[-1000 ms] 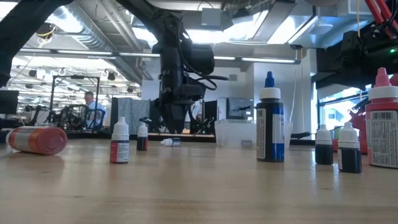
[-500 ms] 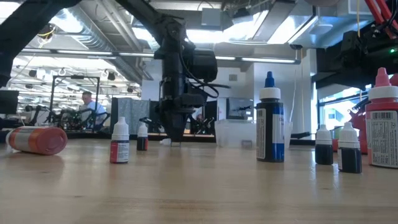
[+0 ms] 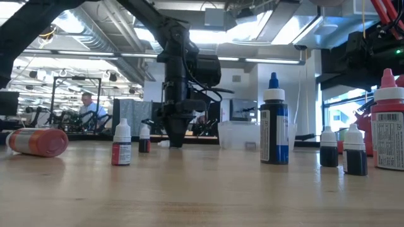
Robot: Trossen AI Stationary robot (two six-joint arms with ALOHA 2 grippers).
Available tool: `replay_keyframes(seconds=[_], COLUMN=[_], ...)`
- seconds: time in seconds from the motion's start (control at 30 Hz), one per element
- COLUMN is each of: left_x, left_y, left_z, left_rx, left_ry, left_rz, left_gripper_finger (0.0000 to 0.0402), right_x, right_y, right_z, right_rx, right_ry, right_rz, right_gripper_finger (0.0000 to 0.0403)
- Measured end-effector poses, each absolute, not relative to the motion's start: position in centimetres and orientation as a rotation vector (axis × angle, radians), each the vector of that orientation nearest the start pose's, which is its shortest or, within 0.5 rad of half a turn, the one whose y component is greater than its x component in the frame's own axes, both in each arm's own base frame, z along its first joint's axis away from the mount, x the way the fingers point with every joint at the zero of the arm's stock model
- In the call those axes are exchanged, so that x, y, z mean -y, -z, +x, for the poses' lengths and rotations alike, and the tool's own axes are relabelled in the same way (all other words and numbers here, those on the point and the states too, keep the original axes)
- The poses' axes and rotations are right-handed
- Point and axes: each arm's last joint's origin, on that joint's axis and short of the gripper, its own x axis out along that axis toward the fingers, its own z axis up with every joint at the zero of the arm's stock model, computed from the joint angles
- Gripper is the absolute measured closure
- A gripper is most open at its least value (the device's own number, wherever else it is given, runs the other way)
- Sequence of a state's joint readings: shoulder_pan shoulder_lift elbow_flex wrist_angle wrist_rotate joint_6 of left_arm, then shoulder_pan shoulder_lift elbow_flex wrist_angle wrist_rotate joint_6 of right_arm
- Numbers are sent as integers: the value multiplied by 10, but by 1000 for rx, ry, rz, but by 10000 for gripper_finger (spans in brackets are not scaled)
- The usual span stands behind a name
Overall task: Pick & Place food coloring
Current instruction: Put the top small blue food coloring bottle in the transparent bin
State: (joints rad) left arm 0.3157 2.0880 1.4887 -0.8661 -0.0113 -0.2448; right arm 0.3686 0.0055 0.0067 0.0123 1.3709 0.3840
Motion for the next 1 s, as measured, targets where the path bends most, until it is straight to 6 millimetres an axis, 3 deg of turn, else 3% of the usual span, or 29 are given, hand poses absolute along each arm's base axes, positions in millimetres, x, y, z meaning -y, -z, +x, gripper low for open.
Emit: replay_keyframes(seconds=[0.17, 0.4, 0.6, 0.87, 1.0], left_x=[-124, -125, -134, -146, -150], left_y=[-148, -153, -188, -249, -263], left_z=[377, 377, 395, 424, 438], left_rx=[-1421, -1428, -1300, -1000, -821], left_ry=[-443, -409, -371, -413, -410], left_rz=[-418, -413, -406, -298, -282], left_gripper_finger=[330, 330, 331, 331, 331], right_x=[0, 0, 0, 0, 0], right_y=[-166, -166, -166, -165, -165], right_z=[80, 80, 80, 80, 80], right_rx=[200, 197, 194, 191, 188], right_ry=[989, 989, 989, 990, 990], right_rz=[360, 356, 352, 348, 346], right_gripper_finger=[176, 176, 176, 176, 176])
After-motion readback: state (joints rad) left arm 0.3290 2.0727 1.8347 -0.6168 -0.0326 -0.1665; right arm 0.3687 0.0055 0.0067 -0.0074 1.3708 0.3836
